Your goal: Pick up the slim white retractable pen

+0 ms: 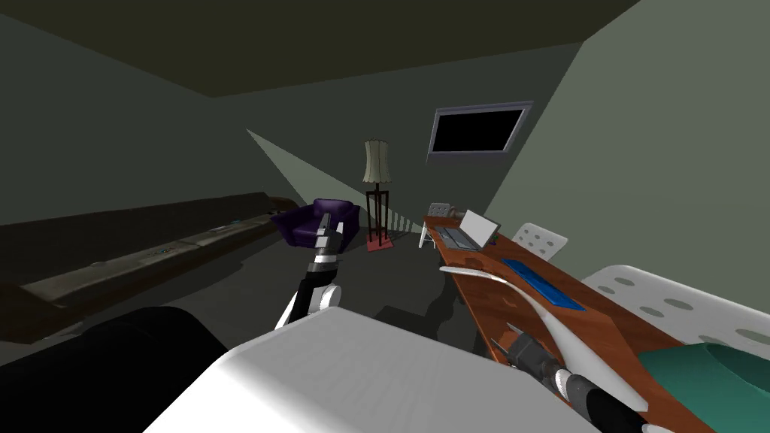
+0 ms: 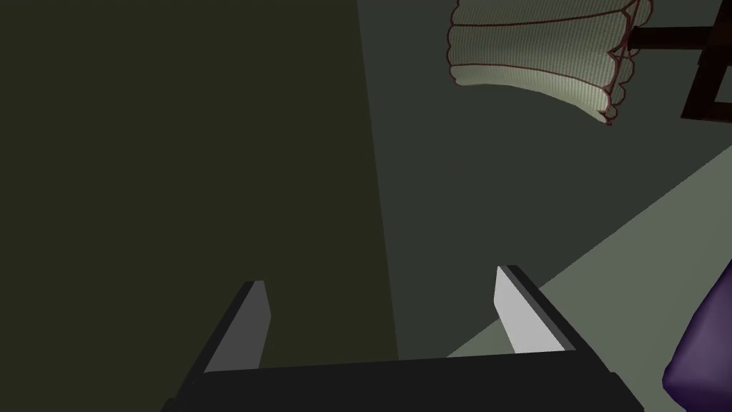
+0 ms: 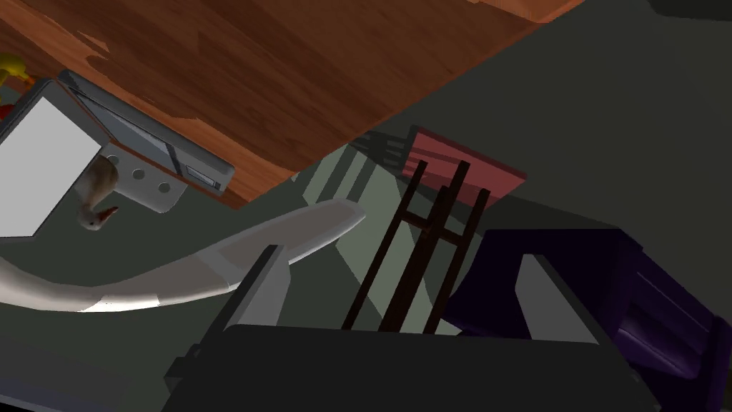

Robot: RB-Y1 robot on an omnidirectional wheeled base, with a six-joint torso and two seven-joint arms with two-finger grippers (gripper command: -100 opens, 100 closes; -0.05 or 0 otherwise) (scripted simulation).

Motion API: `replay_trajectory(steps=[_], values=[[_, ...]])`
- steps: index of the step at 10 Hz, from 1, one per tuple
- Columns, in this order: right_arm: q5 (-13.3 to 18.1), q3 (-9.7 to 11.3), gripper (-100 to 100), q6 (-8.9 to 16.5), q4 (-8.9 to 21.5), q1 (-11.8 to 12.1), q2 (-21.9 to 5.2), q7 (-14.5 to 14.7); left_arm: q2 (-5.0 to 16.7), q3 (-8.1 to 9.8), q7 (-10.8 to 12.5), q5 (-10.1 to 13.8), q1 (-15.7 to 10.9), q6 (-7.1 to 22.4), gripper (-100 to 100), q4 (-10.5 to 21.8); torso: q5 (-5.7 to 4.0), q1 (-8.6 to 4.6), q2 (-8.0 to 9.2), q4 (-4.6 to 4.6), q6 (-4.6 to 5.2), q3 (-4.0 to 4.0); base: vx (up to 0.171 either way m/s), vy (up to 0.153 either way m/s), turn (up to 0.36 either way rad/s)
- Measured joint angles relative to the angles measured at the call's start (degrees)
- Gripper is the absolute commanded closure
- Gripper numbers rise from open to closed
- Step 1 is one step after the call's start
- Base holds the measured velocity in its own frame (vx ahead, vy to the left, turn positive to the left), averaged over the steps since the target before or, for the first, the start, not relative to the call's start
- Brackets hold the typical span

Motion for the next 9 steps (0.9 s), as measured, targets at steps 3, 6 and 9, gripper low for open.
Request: replay_trajectory(steps=[3,6,9], values=[[4.85,0.88,-100,0.16,2.06,1.21,-2.40,0.09,0.00,0.00,0.00,0.00,0.00,0.00,0,0.00,0.01,0.01,0.02,0.00,0.01,0.01,-0.044,-0.026,0.111],[8.81,1.45,-100,-0.36,4.96,1.34,-3.60,1.29,0.00,0.00,0.00,0.00,0.00,0.00,0,0.00,-0.01,-0.02,-0.05,-0.01,-0.01,-0.03,-0.042,-0.030,0.223],[13.23,2.83,-100,0.10,6.15,2.65,-5.15,1.21,0.00,-0.01,0.00,0.00,-0.01,0.00,0,0.00,-0.06,-0.33,-0.10,-0.06,0.06,-0.08,-0.038,-0.028,0.178]])
